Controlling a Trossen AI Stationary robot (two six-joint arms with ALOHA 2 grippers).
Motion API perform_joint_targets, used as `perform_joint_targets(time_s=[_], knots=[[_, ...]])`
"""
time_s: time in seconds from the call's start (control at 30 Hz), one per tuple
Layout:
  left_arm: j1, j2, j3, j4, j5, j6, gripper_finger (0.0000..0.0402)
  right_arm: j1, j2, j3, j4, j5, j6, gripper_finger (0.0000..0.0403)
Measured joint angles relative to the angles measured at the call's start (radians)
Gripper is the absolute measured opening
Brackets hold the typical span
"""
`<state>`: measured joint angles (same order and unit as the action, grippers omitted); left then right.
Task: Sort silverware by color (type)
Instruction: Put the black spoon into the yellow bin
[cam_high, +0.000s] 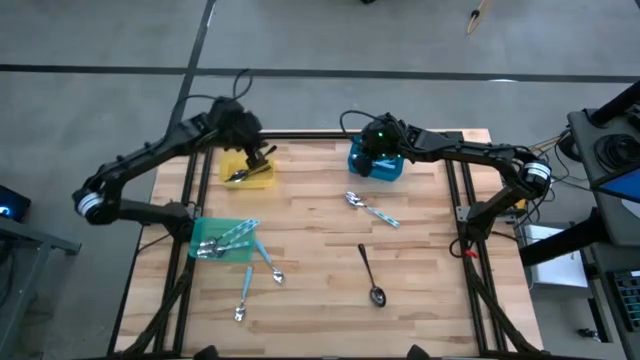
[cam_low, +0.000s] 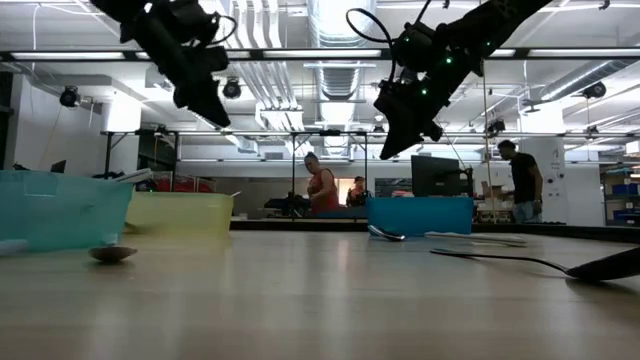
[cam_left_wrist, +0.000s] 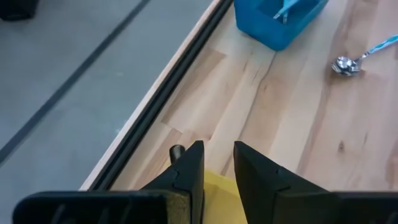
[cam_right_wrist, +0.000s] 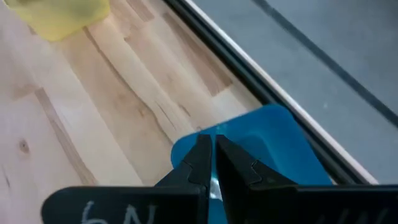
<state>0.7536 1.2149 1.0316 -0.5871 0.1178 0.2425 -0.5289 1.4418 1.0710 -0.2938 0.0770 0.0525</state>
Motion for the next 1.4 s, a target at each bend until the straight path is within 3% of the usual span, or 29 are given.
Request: perform_joint_targets(time_s=[0.27, 0.47, 0.63, 1.1, 1.4], knots=[[0.004, -0.09, -0.182, 0.174, -0.011, 0.012, 0.0069, -0.018, 0.0, 0.0, 0.11, 0.001, -0.133, 0.0013], [0.025, -0.046, -0.248, 0.198, -0.077, 0.038, 0.0069, -0.059, 0.0, 0.002, 0.294, 0.002, -0.272, 0.0013], [0.083, 0.02, -0.303, 0.218, -0.083, 0.032, 0.0069, -0.096, 0.0, 0.002, 0.344, 0.002, -0.325, 0.0013], [0.131, 0.213, -0.306, 0.255, -0.049, 0.092, 0.0069, -0.153, 0.0, 0.002, 0.328, 0.002, -0.317, 0.0013], [0.158, 0.272, -0.306, 0.277, -0.054, 0.124, 0.0068, -0.166, 0.0, 0.002, 0.328, 0.002, -0.317, 0.0013]])
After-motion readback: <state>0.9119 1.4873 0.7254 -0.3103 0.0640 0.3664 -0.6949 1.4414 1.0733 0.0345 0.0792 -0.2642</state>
